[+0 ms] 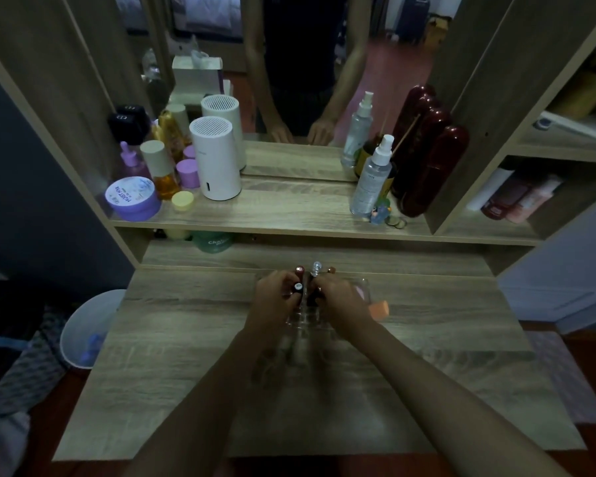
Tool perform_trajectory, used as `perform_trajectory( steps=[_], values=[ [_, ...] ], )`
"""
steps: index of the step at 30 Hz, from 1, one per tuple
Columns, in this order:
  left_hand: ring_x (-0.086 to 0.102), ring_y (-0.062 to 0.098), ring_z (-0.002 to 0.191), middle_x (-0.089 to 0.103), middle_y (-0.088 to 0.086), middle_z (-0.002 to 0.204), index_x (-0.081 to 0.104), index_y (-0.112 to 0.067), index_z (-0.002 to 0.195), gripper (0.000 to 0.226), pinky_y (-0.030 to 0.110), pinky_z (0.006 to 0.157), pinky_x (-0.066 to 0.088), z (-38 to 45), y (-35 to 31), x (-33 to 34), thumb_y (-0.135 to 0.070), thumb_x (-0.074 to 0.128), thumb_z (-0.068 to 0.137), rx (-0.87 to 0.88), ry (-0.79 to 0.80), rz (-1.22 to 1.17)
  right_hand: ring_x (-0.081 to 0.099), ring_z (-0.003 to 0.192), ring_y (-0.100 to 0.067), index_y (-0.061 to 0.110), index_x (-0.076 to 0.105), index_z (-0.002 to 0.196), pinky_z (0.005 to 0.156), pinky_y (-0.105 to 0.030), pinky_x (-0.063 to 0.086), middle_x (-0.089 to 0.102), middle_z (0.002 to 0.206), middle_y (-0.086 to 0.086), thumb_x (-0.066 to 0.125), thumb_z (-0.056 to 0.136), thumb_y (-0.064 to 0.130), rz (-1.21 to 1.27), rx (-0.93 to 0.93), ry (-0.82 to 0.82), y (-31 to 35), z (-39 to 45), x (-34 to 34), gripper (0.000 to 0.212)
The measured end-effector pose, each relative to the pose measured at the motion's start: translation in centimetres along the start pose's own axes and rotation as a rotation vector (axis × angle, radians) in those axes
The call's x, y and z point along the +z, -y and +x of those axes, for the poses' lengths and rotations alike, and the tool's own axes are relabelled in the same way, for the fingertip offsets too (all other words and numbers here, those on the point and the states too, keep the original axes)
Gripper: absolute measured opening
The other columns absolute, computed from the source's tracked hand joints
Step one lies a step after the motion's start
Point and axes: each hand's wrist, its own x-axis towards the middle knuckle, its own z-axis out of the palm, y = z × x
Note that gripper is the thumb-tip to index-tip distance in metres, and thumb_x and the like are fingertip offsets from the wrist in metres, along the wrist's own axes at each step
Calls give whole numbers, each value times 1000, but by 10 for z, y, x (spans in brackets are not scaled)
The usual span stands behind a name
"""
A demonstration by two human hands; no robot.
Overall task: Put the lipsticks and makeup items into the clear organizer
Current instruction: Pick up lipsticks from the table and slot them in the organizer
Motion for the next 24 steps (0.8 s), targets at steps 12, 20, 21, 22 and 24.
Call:
perform_trajectory(
  steps=[12, 20, 21, 22, 24],
  values=[
    [65, 27, 95, 70, 15, 100, 63, -5, 100, 25, 53, 95, 48, -1, 5, 7, 0, 67, 75, -34, 15, -62, 67, 95, -29, 13, 63, 107, 68, -28, 40, 71, 106, -11, 56, 86, 4, 10, -11, -25, 1, 4, 12, 23],
    [64, 27, 92, 69, 15, 97, 63, -5, 96, 24, 51, 89, 52, -3, 5, 4, 1, 67, 74, -10, -13, -86, 67, 96, -28, 12, 64, 109, 71, -26, 43, 72, 105, -12, 54, 88, 2, 15, -48, -56, 0, -1, 3, 25],
    [63, 25, 92, 68, 14, 97, 62, -5, 96, 24, 48, 87, 54, -4, 6, 3, 1, 67, 74, 5, -13, -82, 66, 97, -28, 13, 62, 112, 75, -29, 48, 71, 106, -12, 53, 88, 3, 4, -36, -51, 0, -2, 0, 28],
    [62, 21, 90, 68, 14, 97, 61, -5, 97, 24, 43, 85, 56, -4, 7, 1, 1, 68, 74, 19, -7, -78, 66, 98, -29, 14, 61, 113, 78, -33, 51, 71, 106, -12, 53, 88, 4, -4, -23, -53, -1, -3, -4, 28],
    [61, 17, 88, 66, 13, 98, 59, -5, 98, 23, 30, 79, 55, -4, 9, -2, -1, 68, 77, 27, 19, -68, 65, 93, -32, 12, 62, 105, 76, -39, 53, 71, 101, -14, 53, 88, 7, 19, -24, -80, -4, -8, -15, 21]
  ],
)
